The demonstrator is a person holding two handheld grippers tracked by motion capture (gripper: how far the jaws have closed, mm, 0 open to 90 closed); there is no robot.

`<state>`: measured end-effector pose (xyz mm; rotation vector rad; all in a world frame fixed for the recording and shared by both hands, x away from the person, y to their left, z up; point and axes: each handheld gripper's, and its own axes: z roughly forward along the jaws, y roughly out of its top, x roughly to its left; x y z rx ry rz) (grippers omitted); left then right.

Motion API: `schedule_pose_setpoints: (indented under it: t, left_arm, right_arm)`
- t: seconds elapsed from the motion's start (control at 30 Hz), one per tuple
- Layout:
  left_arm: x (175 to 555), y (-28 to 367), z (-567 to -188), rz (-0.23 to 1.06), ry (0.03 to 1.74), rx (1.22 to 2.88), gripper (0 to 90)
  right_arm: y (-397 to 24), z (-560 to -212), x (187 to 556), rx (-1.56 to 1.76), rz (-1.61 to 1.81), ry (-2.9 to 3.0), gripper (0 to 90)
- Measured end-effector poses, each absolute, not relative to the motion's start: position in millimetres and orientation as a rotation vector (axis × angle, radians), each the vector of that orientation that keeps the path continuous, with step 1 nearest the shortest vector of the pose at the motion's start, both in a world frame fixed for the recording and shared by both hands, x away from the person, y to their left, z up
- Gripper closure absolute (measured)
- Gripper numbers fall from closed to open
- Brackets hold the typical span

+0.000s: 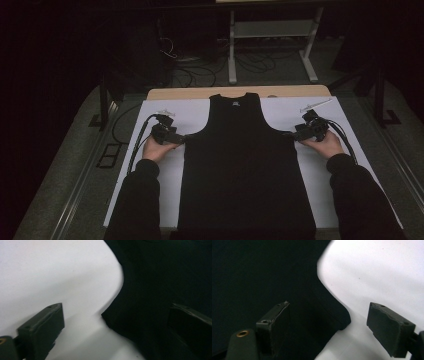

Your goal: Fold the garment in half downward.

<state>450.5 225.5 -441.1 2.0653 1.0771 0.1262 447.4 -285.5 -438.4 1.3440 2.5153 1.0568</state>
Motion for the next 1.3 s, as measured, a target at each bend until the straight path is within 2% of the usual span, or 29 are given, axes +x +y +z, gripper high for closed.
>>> schedule_pose_setpoints:
  t: [0.07,0.4,0.5,0.7,0.87,1.0,1.07,1.3]
  left_arm:
    - [450.6,224.8,-441.6,0.128,1.07,2.062,5.0]
    - [450.3,219.6,-445.8,0.165,1.054,2.083,15.1]
    - [448.0,215.7,-445.4,0.216,1.036,2.099,30.2]
    - [447.6,211.8,-447.7,0.236,1.023,2.126,39.6]
    - [446.0,207.5,-448.2,0.279,0.997,2.145,60.8]
    - [442.7,203.6,-448.6,0.306,0.963,2.166,73.4]
    - [440.6,202.5,-449.4,0.304,0.948,2.164,82.5]
    - [439.0,208.6,-447.4,0.251,0.981,2.117,85.4]
  right_arm:
    - [-284.7,-439.4,447.7,1.358,1.034,2.509,24.8]
    - [-286.5,-444.9,448.6,1.391,1.007,2.469,39.3]
    - [-287.9,-445.4,448.6,1.394,1.018,2.456,46.3]
    - [-288.3,-446.4,447.8,1.384,1.021,2.439,61.9]
    - [-283.2,-446.7,447.6,1.365,1.022,2.455,80.5]
    - [-282.5,-446.4,447.8,1.37,1.032,2.461,83.6]
    - [-284.6,-446.6,448.2,1.384,1.055,2.463,84.0]
    - [-286.9,-444.1,444.6,1.396,1.098,2.456,84.6]
